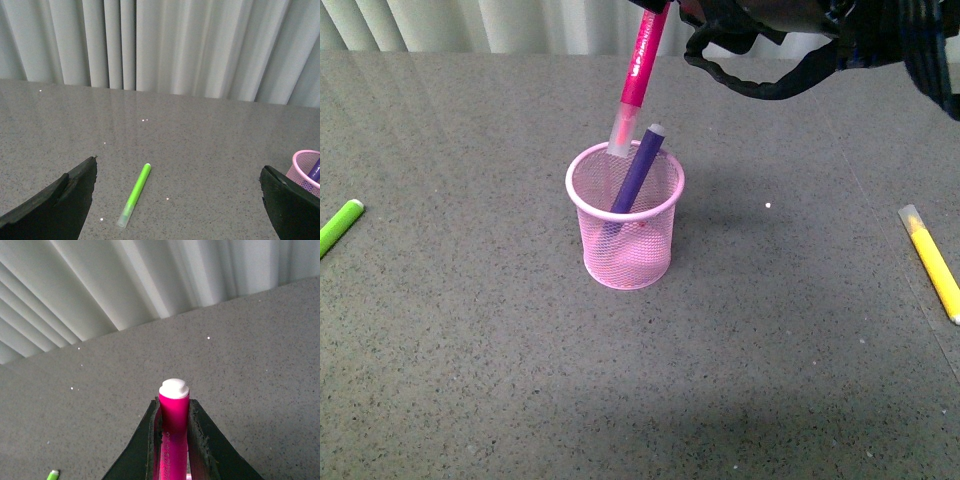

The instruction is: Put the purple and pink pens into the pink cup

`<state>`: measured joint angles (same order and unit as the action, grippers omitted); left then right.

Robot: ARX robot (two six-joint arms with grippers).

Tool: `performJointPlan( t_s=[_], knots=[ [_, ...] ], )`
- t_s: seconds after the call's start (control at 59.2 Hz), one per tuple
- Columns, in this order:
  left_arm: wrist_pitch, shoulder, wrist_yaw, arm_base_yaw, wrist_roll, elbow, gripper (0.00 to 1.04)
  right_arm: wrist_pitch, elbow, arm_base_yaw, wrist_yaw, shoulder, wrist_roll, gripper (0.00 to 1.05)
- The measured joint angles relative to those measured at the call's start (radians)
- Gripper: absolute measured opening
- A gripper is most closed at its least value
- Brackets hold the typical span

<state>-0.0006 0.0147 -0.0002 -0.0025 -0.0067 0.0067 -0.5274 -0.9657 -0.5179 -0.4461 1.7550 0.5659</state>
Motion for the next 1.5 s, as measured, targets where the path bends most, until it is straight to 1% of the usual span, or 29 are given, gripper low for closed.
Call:
performJointPlan(
  t_s=[0.422,0.439,0.456,0.524,0.541,0.625,0.845,0.879,0.912,0.946,0.98,1.048,1.065,1.098,1.149,1.233,1.25,1.301,1.352,1.386,1.402,1.436,1.453,1.47,1.504],
  knots=[
    [0.000,0.000,0.000,0.000,0.000,0.000,0.97,-0.061,0.016,0.000,-0.001,0.060,0.041,0.07],
    [0.000,0.000,0.000,0.000,0.000,0.000,0.97,-0.063,0.017,0.000,0.004,0.060,0.041,0.09],
    [0.000,0.000,0.000,0.000,0.000,0.000,0.97,-0.067,0.019,0.000,0.012,0.060,0.044,0.14],
    [0.000,0.000,0.000,0.000,0.000,0.000,0.97,-0.069,0.023,-0.001,0.034,0.061,0.052,0.29],
    [0.000,0.000,0.000,0.000,0.000,0.000,0.97,-0.068,0.023,-0.001,0.039,0.061,0.054,0.30],
    [0.000,0.000,0.000,0.000,0.000,0.000,0.97,-0.040,0.023,-0.003,0.053,0.061,0.077,0.44],
    [0.000,0.000,0.000,0.000,0.000,0.000,0.97,-0.034,0.022,-0.008,0.073,0.064,0.095,0.77],
    [0.000,0.000,0.000,0.000,0.000,0.000,0.97,-0.027,0.020,-0.008,0.074,0.063,0.093,0.84],
    [0.000,0.000,0.000,0.000,0.000,0.000,0.97,-0.023,0.019,-0.007,0.077,0.061,0.092,0.88],
    [0.000,0.000,0.000,0.000,0.000,0.000,0.97,-0.013,0.019,-0.003,0.093,0.052,0.089,0.94],
    [0.000,0.000,0.000,0.000,0.000,0.000,0.97,-0.005,0.019,0.004,0.109,0.042,0.084,0.98],
    [0.000,0.000,0.000,0.000,0.000,0.000,0.97,0.033,0.020,0.034,0.169,-0.010,0.072,0.97],
    [0.000,0.000,0.000,0.000,0.000,0.000,0.97,0.054,0.023,0.055,0.205,-0.043,0.064,0.97],
    [0.000,0.000,0.000,0.000,0.000,0.000,0.97,0.086,0.028,0.090,0.243,-0.095,0.047,0.97],
    [0.000,0.000,0.000,0.000,0.000,0.000,0.97,0.140,0.058,0.167,0.314,-0.206,0.003,0.97],
    [0.000,0.000,0.000,0.000,0.000,0.000,0.97,0.208,0.148,0.271,0.375,-0.349,-0.032,0.97],
    [0.000,0.000,0.000,0.000,0.000,0.000,0.97,0.223,0.188,0.304,0.395,-0.392,-0.032,0.97],
    [0.000,0.000,0.000,0.000,0.000,0.000,0.97,0.273,0.288,0.381,0.406,-0.490,-0.031,0.97],
    [0.000,0.000,0.000,0.000,0.000,0.000,0.97,0.324,0.395,0.463,0.409,-0.586,0.005,0.97],
    [0.000,0.000,0.000,0.000,0.000,0.000,0.97,0.344,0.447,0.495,0.400,-0.625,0.024,0.97],
    [0.000,0.000,0.000,0.000,0.000,0.000,0.97,0.340,0.475,0.510,0.396,-0.637,0.028,0.97],
    [0.000,0.000,0.000,0.000,0.000,0.000,0.97,0.240,0.519,0.518,0.415,-0.632,-0.023,0.93],
    [0.000,0.000,0.000,0.000,0.000,0.000,0.97,0.148,0.551,0.520,0.422,-0.630,-0.055,0.89],
    [0.000,0.000,0.000,0.000,0.000,0.000,0.97,0.105,0.567,0.521,0.426,-0.630,-0.091,0.88],
    [0.000,0.000,0.000,0.000,0.000,0.000,0.97,-0.055,0.628,0.520,0.439,-0.629,-0.196,0.81]
  ],
)
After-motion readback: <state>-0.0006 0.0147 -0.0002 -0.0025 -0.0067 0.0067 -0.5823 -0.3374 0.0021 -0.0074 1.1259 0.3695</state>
